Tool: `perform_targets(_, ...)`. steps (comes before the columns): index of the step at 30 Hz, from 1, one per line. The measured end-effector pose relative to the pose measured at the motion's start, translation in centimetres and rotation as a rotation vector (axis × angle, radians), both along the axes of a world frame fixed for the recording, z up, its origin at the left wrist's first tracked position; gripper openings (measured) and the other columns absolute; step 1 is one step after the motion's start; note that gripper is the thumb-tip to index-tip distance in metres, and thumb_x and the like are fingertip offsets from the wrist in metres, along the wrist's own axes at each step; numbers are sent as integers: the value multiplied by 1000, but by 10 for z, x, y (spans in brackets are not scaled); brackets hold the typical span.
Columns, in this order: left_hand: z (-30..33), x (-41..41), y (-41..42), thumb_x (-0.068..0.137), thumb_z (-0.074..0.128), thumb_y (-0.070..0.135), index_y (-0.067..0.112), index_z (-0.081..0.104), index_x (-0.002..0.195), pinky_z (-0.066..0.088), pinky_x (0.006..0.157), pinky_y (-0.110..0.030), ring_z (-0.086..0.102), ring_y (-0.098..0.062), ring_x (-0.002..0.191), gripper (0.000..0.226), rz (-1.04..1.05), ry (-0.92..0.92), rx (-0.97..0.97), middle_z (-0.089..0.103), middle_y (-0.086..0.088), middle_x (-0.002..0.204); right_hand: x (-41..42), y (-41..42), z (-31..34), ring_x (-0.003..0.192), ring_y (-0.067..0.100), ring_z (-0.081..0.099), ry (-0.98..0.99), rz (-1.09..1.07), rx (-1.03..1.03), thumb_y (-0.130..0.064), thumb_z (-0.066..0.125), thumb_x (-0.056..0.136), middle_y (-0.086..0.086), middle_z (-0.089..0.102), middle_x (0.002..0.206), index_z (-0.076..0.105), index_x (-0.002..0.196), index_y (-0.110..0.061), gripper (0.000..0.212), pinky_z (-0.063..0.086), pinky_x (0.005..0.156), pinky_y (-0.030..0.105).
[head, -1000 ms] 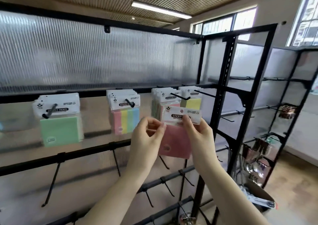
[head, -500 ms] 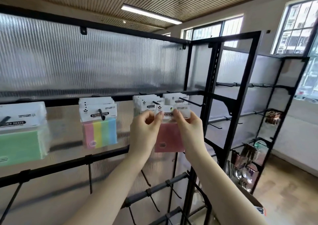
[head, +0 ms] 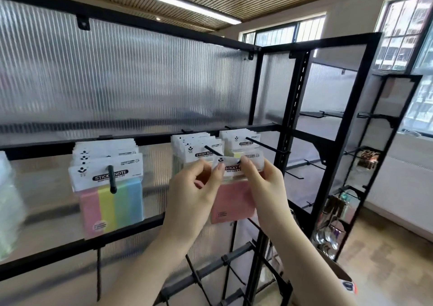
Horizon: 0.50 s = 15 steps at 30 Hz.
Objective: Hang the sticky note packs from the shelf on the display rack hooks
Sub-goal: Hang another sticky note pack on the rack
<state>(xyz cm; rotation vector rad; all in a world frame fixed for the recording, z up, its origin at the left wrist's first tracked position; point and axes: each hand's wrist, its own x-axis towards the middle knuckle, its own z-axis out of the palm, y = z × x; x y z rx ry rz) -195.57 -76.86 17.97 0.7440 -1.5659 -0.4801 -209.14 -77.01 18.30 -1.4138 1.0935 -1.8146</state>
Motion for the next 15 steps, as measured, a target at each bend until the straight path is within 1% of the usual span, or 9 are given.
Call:
perform_targets(3, 0, 1, -2, 91, 54, 38, 19, 47, 57, 30, 50, -14, 39, -6, 49, 40, -4, -17, -26, 43, 9, 51, -1, -2, 0, 71, 13, 69, -36, 30, 15, -38, 66, 81, 3, 74, 79, 70, 78, -17, 21, 51, 61, 21)
perform_targets(5, -1, 2, -6, 91, 54, 38, 24, 44, 57, 30, 49, -14, 39, -6, 49, 38, 31, -28, -36, 43, 10, 51, -2, -6, 0, 70, 14, 68, 2, 12, 40, -43, 67, 77, 5, 74, 79, 71, 76, -18, 25, 51, 61, 24)
perform_targets(6, -3, 2, -8, 90, 55, 38, 26, 46, 61, 31, 50, -14, 41, -6, 50, 33, 62, -36, -39, 44, 11, 53, -1, -9, 1, 69, 14, 68, 30, 3, 51, -44, 67, 76, 6, 74, 78, 71, 77, -18, 27, 51, 61, 26)
perform_targets(8, -7, 5, -15, 89, 60, 33, 22, 52, 75, 35, 54, -12, 47, -6, 57, 19, 144, -48, -44, 46, 11, 58, 2, -16, 1, 68, 13, 67, 63, -13, 48, -46, 67, 74, 4, 74, 76, 70, 77, -17, 30, 52, 64, 31)
perform_targets(9, -9, 7, -18, 87, 63, 27, 19, 52, 83, 37, 55, -12, 49, -7, 61, 15, 185, -42, -48, 47, 11, 63, 4, -19, 0, 67, 13, 66, 71, -26, 34, -47, 67, 73, 2, 73, 75, 68, 78, -15, 33, 51, 65, 33)
perform_targets(10, -11, 8, -22, 86, 66, 21, 18, 49, 87, 40, 57, -13, 50, -8, 63, 17, 214, -31, -57, 48, 9, 67, 6, -23, -1, 67, 11, 63, 83, -44, 16, -47, 68, 74, 1, 70, 74, 65, 80, -14, 34, 49, 66, 33)
perform_targets(12, -16, 12, -28, 85, 68, 10, 19, 45, 89, 44, 59, -16, 52, -10, 66, 25, 274, -43, -91, 51, 4, 73, 9, -32, -6, 70, 3, 58, 124, -79, -16, -39, 70, 80, -1, 65, 82, 60, 92, -17, 28, 46, 67, 22)
perform_targets(14, -21, 15, -33, 83, 68, 2, 14, 48, 89, 45, 60, -16, 54, -10, 66, 24, 357, -129, -141, 54, 0, 79, 11, -41, -11, 80, -2, 58, 156, -116, -16, -29, 72, 82, -6, 62, 95, 54, 105, -21, 30, 45, 69, 11)
perform_targets(15, -24, 16, -34, 81, 69, -1, 10, 52, 89, 45, 60, -15, 55, -11, 67, 22, 399, -189, -173, 55, -1, 83, 12, -44, -14, 83, -4, 57, 175, -132, -16, -25, 72, 83, -7, 59, 99, 51, 106, -23, 31, 45, 70, 9)
